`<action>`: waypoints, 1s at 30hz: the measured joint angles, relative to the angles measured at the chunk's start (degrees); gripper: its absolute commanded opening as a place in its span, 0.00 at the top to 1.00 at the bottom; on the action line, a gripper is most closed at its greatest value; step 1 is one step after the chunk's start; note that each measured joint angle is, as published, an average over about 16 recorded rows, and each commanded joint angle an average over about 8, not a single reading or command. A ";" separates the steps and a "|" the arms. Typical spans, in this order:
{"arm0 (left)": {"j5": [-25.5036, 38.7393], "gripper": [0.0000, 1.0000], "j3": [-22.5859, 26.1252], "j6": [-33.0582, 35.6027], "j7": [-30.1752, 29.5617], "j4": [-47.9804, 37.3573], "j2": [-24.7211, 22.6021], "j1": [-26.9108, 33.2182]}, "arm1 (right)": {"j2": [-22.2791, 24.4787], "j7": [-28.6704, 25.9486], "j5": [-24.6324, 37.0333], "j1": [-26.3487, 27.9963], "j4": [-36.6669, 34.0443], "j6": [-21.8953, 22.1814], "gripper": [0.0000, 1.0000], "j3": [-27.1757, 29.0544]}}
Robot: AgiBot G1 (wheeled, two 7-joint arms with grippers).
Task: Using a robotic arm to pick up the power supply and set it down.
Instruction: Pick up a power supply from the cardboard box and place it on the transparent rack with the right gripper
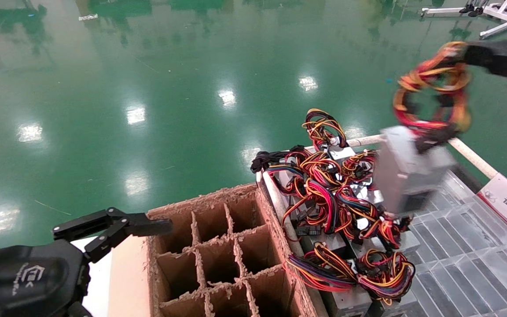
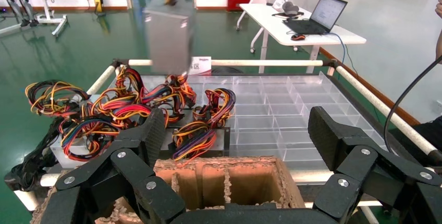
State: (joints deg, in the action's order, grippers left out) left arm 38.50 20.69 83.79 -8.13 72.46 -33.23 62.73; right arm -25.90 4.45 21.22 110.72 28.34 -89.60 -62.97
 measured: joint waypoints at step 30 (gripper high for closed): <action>-0.01 0.00 0.02 -0.01 0.01 0.00 0.01 0.00 | 13.94 2.58 -10.01 -15.86 0.11 -0.92 1.00 -4.76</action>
State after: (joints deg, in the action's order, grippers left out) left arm 38.49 20.71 83.79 -8.12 72.46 -33.22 62.74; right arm -11.96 7.03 11.22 94.86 28.46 -90.53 -67.73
